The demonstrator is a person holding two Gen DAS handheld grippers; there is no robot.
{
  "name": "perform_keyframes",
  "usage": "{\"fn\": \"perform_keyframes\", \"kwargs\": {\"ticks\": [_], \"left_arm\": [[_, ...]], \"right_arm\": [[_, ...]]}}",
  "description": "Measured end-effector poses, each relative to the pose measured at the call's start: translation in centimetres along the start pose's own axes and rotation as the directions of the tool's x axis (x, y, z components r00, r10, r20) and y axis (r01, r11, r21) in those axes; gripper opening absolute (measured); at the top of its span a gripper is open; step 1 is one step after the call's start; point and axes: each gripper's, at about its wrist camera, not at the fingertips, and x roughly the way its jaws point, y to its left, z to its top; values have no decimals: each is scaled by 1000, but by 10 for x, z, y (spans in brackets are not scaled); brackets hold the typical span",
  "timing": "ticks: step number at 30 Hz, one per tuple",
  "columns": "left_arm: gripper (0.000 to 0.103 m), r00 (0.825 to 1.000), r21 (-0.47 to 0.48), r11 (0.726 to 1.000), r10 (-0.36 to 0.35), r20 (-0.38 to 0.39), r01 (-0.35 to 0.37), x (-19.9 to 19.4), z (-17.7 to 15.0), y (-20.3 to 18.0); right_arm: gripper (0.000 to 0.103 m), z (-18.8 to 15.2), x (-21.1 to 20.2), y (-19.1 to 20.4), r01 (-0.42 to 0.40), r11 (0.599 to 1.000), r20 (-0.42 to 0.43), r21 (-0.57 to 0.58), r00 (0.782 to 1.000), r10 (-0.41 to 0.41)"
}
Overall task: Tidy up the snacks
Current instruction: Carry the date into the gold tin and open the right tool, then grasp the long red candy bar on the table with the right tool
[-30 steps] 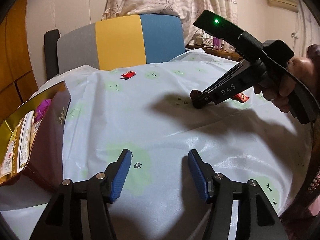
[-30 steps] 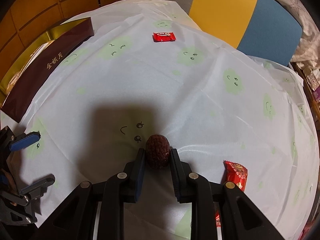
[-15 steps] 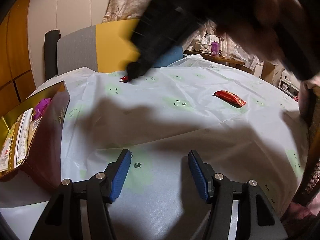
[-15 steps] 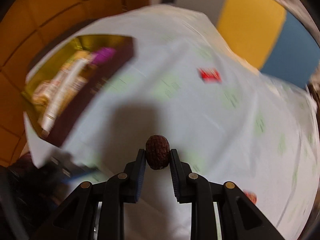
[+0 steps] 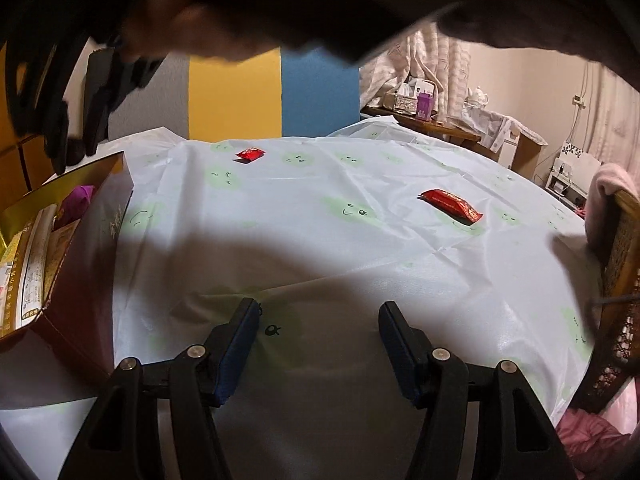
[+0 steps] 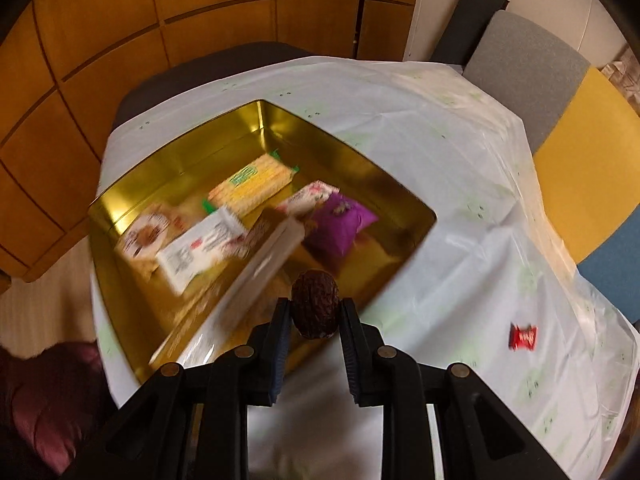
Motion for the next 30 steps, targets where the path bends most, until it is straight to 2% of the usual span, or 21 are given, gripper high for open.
{"fn": "perform_keyframes", "kwargs": {"ticks": [2, 5, 11, 22, 30], "left_arm": [[63, 1000, -1, 1000, -1, 1, 1, 0, 0, 0], [63, 1000, 7, 1000, 3, 2, -3, -1, -1, -1], [64, 1000, 18, 1000, 9, 1, -9, -1, -1, -2], [64, 1000, 41, 999, 27, -2, -27, -1, -1, -4], [64, 999, 58, 997, 41, -2, -41, -1, -2, -6]], "right_arm": [[37, 5, 8, -2, -1, 1000, 4, 24, 1000, 1], [38, 6, 15, -9, 10, 998, 10, 64, 1000, -11], [38, -16, -5, -28, 28, 993, 38, 119, 999, -32], [38, -103, -28, -60, 98, 967, -30, 235, 995, -93], [39, -177, -66, -101, 157, 906, -53, 394, 988, -148]]}}
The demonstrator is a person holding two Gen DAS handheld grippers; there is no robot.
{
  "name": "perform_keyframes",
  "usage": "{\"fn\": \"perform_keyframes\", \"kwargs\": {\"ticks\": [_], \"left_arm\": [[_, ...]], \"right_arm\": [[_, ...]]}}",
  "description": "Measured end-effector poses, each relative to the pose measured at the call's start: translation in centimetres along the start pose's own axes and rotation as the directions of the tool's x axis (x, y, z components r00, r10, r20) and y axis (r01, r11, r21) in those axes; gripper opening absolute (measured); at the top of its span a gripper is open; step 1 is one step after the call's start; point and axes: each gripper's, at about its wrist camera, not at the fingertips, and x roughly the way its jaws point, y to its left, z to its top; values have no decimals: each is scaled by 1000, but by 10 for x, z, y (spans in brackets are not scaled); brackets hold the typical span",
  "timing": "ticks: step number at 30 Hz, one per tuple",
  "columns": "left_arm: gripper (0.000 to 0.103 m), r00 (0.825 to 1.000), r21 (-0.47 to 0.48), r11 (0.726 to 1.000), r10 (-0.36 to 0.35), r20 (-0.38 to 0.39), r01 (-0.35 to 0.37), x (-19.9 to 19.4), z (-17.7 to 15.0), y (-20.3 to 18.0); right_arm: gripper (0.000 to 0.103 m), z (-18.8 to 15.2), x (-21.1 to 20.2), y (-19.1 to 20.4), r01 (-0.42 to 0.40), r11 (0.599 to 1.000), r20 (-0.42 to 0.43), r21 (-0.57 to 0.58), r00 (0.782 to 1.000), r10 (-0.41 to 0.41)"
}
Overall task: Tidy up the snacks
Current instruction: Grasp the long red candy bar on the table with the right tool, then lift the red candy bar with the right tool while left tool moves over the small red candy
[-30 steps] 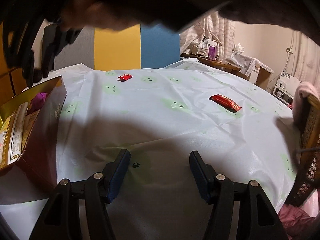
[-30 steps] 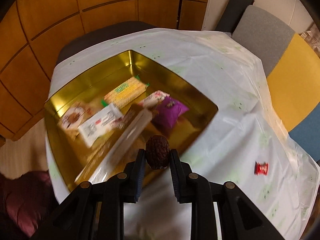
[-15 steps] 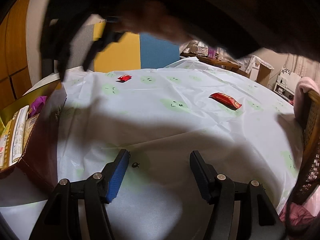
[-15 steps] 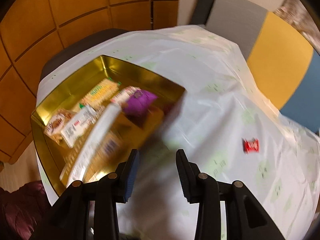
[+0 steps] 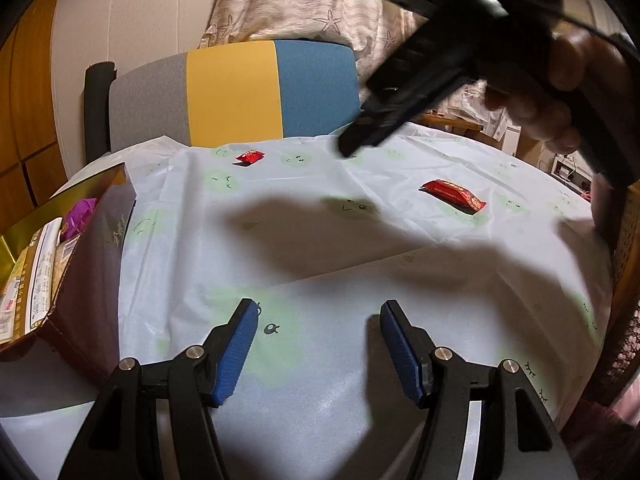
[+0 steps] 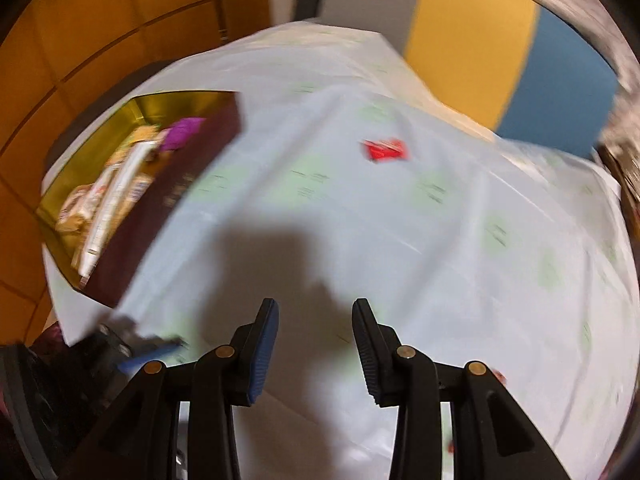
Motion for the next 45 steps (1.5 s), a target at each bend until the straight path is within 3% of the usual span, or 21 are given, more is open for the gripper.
{"fn": "perform_keyframes", "kwargs": {"ticks": [10, 17, 24, 25, 26, 28, 30, 39, 45], "left_arm": [[64, 1000, 11, 1000, 12, -5, -12, 0, 0, -2], [65, 1000, 16, 1000, 17, -8, -17, 0, 0, -2], [65, 1000, 22, 999, 24, -8, -24, 1, 1, -2], [65, 1000, 23, 999, 25, -8, -24, 1, 0, -2], [65, 1000, 23, 999, 25, -9, -25, 1, 0, -2], [65, 1000, 25, 999, 27, -8, -27, 1, 0, -3], [65, 1000, 25, 999, 28, -9, -28, 1, 0, -3], [65, 999, 19, 999, 29, -16, -29, 1, 1, -3], [65, 999, 7, 1000, 27, -26, -27, 1, 2, -1]], "right_arm": [[42, -41, -17, -101, 119, 964, -36, 239, 993, -114], [43, -60, 4, -130, 164, 933, -110, 321, 985, -136], [43, -65, 23, -129, 152, 941, -165, 303, 981, -106], [40, -65, 26, -128, 160, 942, -172, 296, 979, -112], [29, -64, 30, -126, 166, 945, -182, 281, 976, -117], [23, -64, 35, -118, 185, 956, -195, 229, 971, -142], [23, -63, 36, -110, 208, 961, -192, 184, 966, -172], [24, -65, 36, -122, 179, 957, -189, 228, 972, -137], [24, -67, 34, -118, 198, 959, -185, 201, 969, -161]]}}
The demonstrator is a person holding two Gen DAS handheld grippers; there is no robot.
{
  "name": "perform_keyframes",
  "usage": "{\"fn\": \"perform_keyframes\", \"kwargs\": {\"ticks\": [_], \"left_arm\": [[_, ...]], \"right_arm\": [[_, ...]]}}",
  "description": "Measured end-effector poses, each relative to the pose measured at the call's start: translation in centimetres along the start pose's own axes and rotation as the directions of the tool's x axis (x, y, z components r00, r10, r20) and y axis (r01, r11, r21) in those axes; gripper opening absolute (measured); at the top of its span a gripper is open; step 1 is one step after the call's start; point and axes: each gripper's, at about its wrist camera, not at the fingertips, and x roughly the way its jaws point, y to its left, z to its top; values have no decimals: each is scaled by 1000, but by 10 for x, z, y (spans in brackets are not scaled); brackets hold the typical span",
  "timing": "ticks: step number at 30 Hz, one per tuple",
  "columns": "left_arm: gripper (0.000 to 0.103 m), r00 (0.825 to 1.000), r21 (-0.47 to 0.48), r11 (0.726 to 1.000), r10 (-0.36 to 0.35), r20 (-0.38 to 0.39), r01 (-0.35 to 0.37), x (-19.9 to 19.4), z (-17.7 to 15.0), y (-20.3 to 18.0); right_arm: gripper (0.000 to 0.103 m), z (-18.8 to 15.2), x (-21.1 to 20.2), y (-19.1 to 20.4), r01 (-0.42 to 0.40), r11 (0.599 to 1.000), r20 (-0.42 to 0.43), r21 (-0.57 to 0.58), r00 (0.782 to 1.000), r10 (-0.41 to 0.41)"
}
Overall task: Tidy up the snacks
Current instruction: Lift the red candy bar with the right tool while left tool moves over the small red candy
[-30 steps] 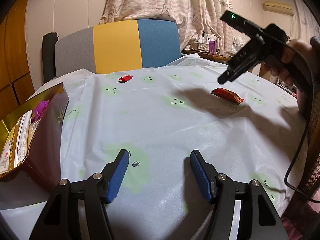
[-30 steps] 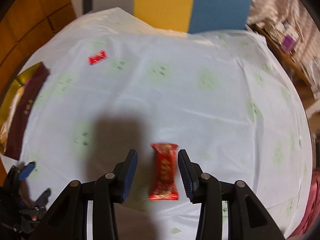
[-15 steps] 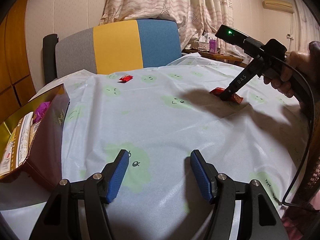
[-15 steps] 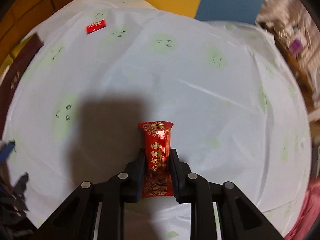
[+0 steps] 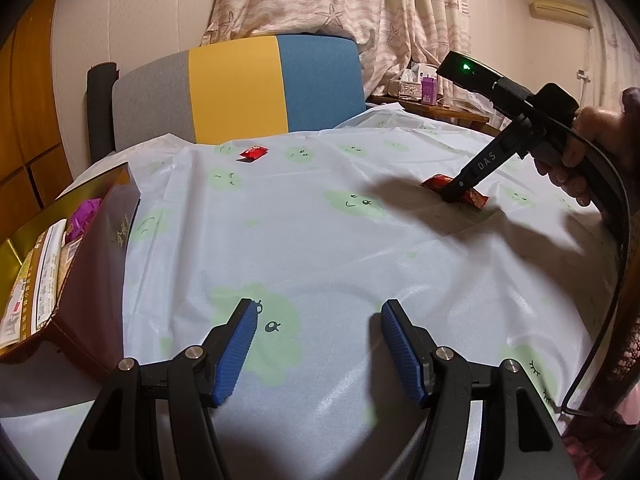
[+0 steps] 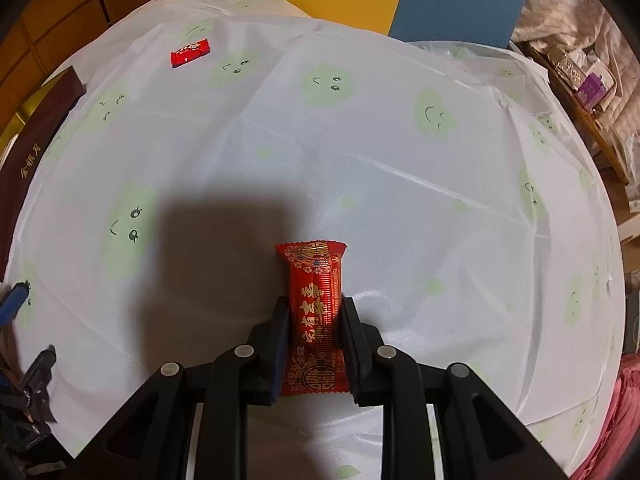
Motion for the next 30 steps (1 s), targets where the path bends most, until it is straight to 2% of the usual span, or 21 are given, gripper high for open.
{"fn": "perform_keyframes", "kwargs": {"ticks": [19, 23, 26, 28, 30], "left_arm": [[65, 999, -23, 1000, -2, -36, 1, 1, 5, 1], [65, 996, -36, 999, -8, -89, 5, 4, 12, 2], [65, 986, -57, 998, -28, -164, 18, 8, 23, 6], [65, 979, -109, 993, -59, -197, 38, 10, 31, 13], [65, 972, -156, 987, -56, -226, 21, 15, 43, 25]], "right_arm": [[24, -5, -6, 26, 67, 995, 15, -78, 998, -66], [24, -6, -8, 31, 78, 993, 19, -90, 997, -76], [24, -8, -8, 36, 95, 990, 24, -107, 995, -93], [24, -8, -9, 38, 101, 988, 26, -114, 995, -99], [24, -9, -10, 39, 104, 988, 27, -116, 994, -102]]}}
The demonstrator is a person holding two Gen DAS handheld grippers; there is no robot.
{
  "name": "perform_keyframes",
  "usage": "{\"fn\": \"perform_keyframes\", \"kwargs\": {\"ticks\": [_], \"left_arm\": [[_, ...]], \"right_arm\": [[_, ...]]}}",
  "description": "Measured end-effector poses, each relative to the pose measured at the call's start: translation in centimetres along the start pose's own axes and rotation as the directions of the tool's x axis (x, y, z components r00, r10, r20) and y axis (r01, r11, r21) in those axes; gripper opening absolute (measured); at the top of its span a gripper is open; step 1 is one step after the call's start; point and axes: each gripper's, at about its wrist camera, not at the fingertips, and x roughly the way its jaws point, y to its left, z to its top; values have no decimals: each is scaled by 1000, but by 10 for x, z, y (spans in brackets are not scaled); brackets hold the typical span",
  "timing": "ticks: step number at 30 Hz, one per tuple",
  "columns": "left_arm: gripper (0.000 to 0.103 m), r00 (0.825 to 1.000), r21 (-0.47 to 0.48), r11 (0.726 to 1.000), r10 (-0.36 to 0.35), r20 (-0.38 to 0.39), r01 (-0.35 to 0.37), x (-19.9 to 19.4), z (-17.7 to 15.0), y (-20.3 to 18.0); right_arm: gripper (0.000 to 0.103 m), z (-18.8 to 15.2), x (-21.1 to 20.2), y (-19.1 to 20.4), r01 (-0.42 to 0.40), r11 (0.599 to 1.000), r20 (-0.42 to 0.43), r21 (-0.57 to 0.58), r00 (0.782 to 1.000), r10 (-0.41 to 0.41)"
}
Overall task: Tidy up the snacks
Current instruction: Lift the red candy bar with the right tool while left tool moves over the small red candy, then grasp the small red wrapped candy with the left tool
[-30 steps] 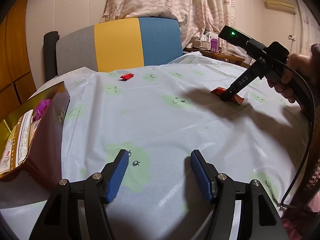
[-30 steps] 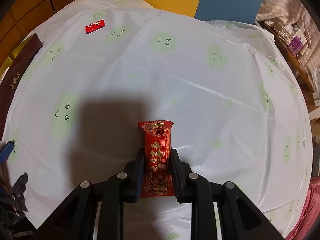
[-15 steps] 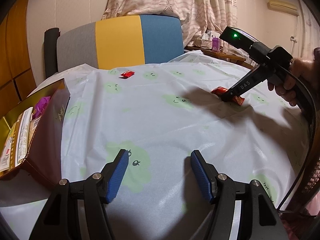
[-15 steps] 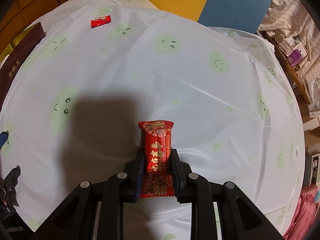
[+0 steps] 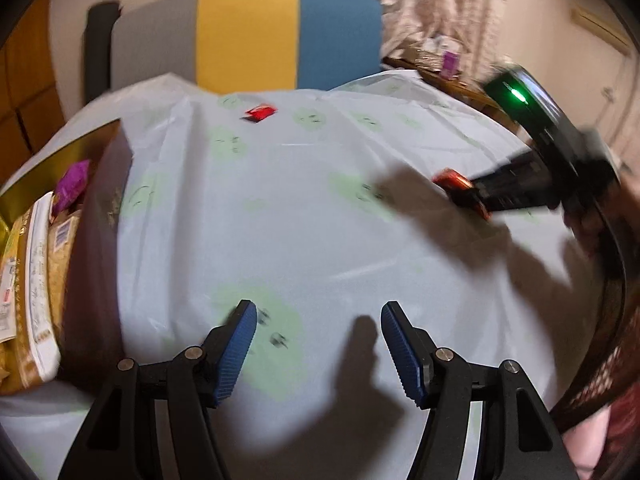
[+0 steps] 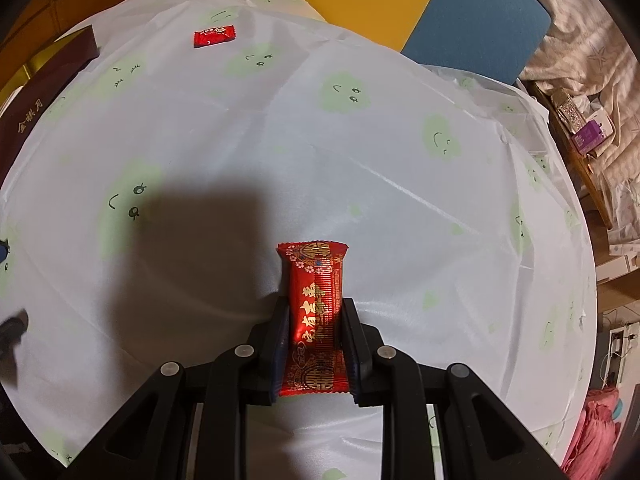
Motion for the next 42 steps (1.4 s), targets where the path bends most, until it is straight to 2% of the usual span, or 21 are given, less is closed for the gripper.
{"fn": "perform_keyframes", "kwargs": {"ticks": [5, 12, 14, 17, 20, 25, 27, 33, 42], "left_arm": [[65, 999, -92, 995, 22, -26, -24, 3, 39, 23], [64, 998, -105, 993, 48, -50, -53, 24, 95, 37], [59, 995, -107, 992, 64, -70, -72, 33, 106, 40], [57, 995, -126, 989, 62, -85, -72, 47, 125, 49], [50, 994, -130, 989, 56, -92, -68, 59, 143, 52], [47, 993, -76, 995, 64, -95, -71, 83, 177, 52], [45, 990, -17, 997, 73, -124, -75, 99, 187, 50], [45, 982, 86, 991, 118, -150, -106, 130, 204, 42], [45, 976, 140, 982, 146, -159, -124, 165, 221, 39]], "right_arm": [[24, 0, -1, 2, 13, 1000, 1, -8, 1000, -13], [24, 1, 0, 2, 17, 1000, -3, -11, 1000, -17], [24, 1, 0, 3, 20, 1000, -3, -13, 1000, -20], [24, 2, -1, 4, 23, 1000, -5, -14, 1000, -23], [24, 2, -1, 4, 23, 1000, -6, -15, 1000, -23], [24, 2, -2, 5, 29, 999, -7, -24, 1000, -29], [24, 2, -2, 5, 31, 999, -7, -25, 999, -32], [24, 2, -2, 8, 35, 999, -7, -28, 999, -35], [24, 2, -3, 8, 38, 999, -8, -29, 999, -39]]}}
